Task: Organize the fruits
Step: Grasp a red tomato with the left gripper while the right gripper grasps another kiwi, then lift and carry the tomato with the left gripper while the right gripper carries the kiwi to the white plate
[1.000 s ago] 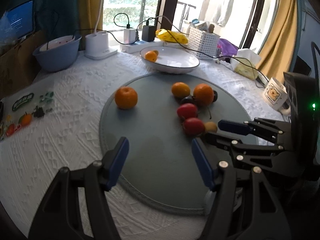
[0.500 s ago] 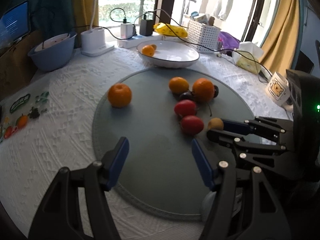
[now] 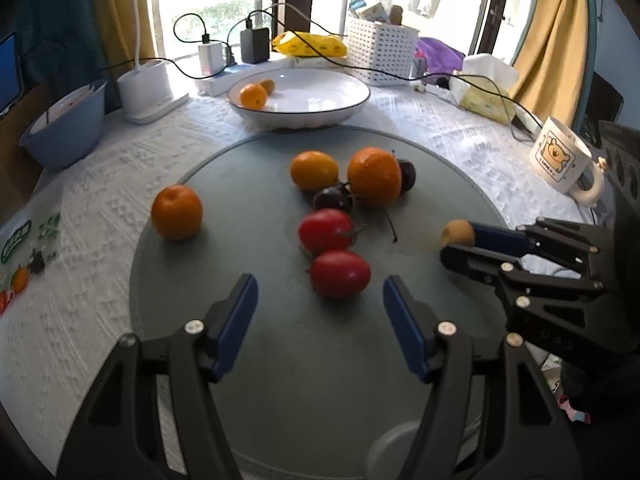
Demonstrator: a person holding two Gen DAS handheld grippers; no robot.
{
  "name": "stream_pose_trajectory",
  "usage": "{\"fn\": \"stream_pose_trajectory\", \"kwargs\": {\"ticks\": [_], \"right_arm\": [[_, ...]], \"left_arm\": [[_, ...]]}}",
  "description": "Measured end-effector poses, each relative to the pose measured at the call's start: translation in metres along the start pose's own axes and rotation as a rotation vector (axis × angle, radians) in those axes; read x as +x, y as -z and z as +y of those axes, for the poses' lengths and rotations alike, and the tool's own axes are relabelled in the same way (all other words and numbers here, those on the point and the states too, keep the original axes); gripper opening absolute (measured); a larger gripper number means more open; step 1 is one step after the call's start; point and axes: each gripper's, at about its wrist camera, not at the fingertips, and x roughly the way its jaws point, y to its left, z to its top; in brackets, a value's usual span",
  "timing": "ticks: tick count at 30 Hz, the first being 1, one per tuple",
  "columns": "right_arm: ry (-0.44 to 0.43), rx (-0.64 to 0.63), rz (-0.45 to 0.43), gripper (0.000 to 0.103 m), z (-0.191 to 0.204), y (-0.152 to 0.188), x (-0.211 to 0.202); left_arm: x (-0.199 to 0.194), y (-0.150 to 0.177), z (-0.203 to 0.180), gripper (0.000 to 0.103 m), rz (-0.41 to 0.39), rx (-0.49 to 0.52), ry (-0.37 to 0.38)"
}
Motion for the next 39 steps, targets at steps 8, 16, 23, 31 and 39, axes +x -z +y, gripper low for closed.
{"fn": "stream_pose_trajectory", "kwargs": {"ticks": [8, 16, 23, 31, 39], "right_arm": [[0.010, 0.018, -0.004, 0.030, -0.012, 0.002, -0.001], [0.014, 0.022, -0.007, 0.030, -0.013, 0.002, -0.001], [0.018, 0.016, -0.010, 0.030, -0.008, 0.001, -0.002], [0.025, -0.001, -0.023, 0.030, 0.001, 0.000, -0.010], [0.025, -0.025, -0.051, 0.030, 0.014, -0.003, -0.023]], "left_arm": [[0.013, -0.006, -0.010, 0.052, 0.022, 0.035, 0.010], [0.015, -0.007, -0.010, 0.038, 0.018, 0.046, 0.009], [0.010, -0.003, -0.009, 0.038, 0.008, 0.044, 0.013], [-0.006, 0.001, -0.006, 0.038, -0.022, 0.041, 0.013], [-0.028, 0.005, -0.006, 0.038, -0.061, 0.035, 0.015]]}}
